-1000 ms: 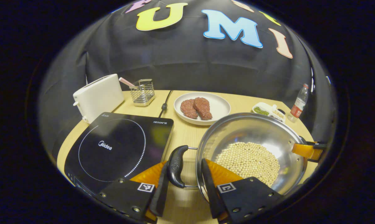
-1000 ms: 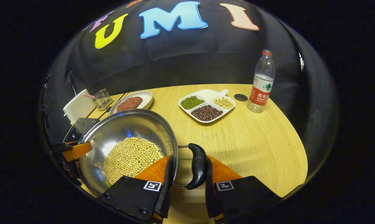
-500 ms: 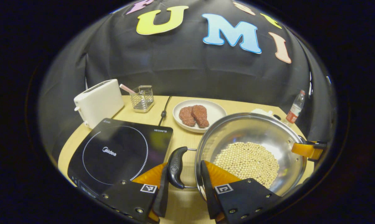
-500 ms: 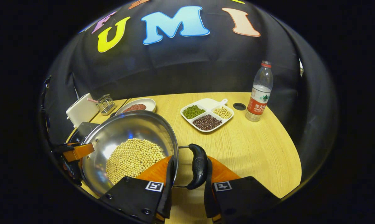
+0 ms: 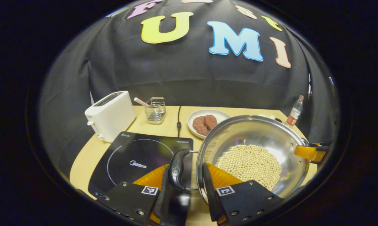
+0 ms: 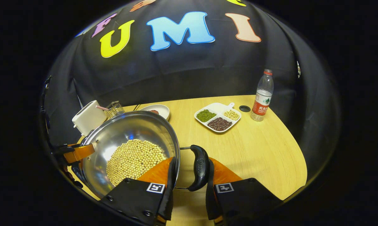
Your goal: First push the handle of the pot to place it horizontally, then grasp the pot with both hands and set it on the induction cooktop.
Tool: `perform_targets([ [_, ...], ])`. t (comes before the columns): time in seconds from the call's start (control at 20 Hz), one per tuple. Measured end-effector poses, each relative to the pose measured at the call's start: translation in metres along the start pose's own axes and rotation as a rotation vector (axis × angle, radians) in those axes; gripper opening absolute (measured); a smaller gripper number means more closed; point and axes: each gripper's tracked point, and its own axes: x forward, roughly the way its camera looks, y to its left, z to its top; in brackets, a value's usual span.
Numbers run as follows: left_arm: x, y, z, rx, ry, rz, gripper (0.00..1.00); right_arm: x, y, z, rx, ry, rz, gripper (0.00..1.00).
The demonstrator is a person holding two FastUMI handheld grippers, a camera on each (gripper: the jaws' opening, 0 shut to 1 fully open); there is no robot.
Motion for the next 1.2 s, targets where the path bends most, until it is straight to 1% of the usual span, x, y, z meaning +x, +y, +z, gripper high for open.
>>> perform_targets([
  [0.05, -0.002, 0.009, 0.002, -0.003, -0.002, 0.003, 0.52, -0.001, 0.009, -0.001, 0.002, 0.001, 0.003, 0.44],
  [0.1, -0.005, 0.019, 0.002, -0.005, -0.004, 0.005, 0.52, -0.002, 0.017, 0.0, 0.001, -0.001, 0.004, 0.41],
  [0.2, -0.008, 0.039, 0.001, -0.014, -0.006, 0.01, 0.52, -0.003, 0.035, 0.0, -0.006, -0.005, 0.005, 0.41],
  [0.4, -0.008, 0.081, -0.004, -0.038, 0.001, 0.022, 0.52, 0.001, 0.07, -0.004, -0.019, -0.002, 0.009, 0.41],
  [0.45, -0.007, 0.09, -0.007, -0.044, 0.007, 0.025, 0.52, 0.004, 0.078, -0.005, -0.024, -0.001, 0.01, 0.44],
  [0.5, -0.006, 0.1, -0.009, -0.05, 0.013, 0.028, 0.52, 0.006, 0.086, -0.006, -0.026, 0.002, 0.011, 0.44],
  [0.55, -0.004, 0.109, -0.009, -0.055, 0.016, 0.031, 0.55, 0.009, 0.095, -0.007, -0.025, 0.004, 0.013, 0.44],
  [0.6, -0.001, 0.118, -0.01, -0.056, 0.018, 0.035, 0.52, 0.012, 0.104, -0.008, -0.024, 0.006, 0.016, 0.44],
  [0.65, 0.001, 0.128, -0.01, -0.054, 0.02, 0.038, 0.52, 0.015, 0.112, -0.01, -0.022, 0.011, 0.018, 0.41],
  [0.7, 0.002, 0.138, -0.011, -0.05, 0.021, 0.04, 0.52, 0.018, 0.121, -0.011, -0.021, 0.014, 0.02, 0.44],
  [0.75, 0.005, 0.147, -0.011, -0.048, 0.022, 0.042, 0.52, 0.021, 0.127, -0.012, -0.02, 0.015, 0.02, 0.41],
  [0.8, 0.008, 0.155, -0.009, -0.05, 0.022, 0.042, 0.52, 0.024, 0.135, -0.011, -0.021, 0.015, 0.018, 0.44],
  [0.85, 0.011, 0.164, -0.008, -0.052, 0.023, 0.043, 0.52, 0.027, 0.144, -0.011, -0.022, 0.013, 0.018, 0.41],
  [1.0, 0.018, 0.19, -0.003, -0.051, 0.016, 0.045, 0.52, 0.036, 0.167, -0.007, -0.013, 0.008, 0.018, 0.41],
  [1.2, 0.032, 0.22, 0.003, -0.025, 0.014, 0.051, 0.52, 0.05, 0.194, -0.009, -0.001, 0.015, 0.014, 0.41],
])
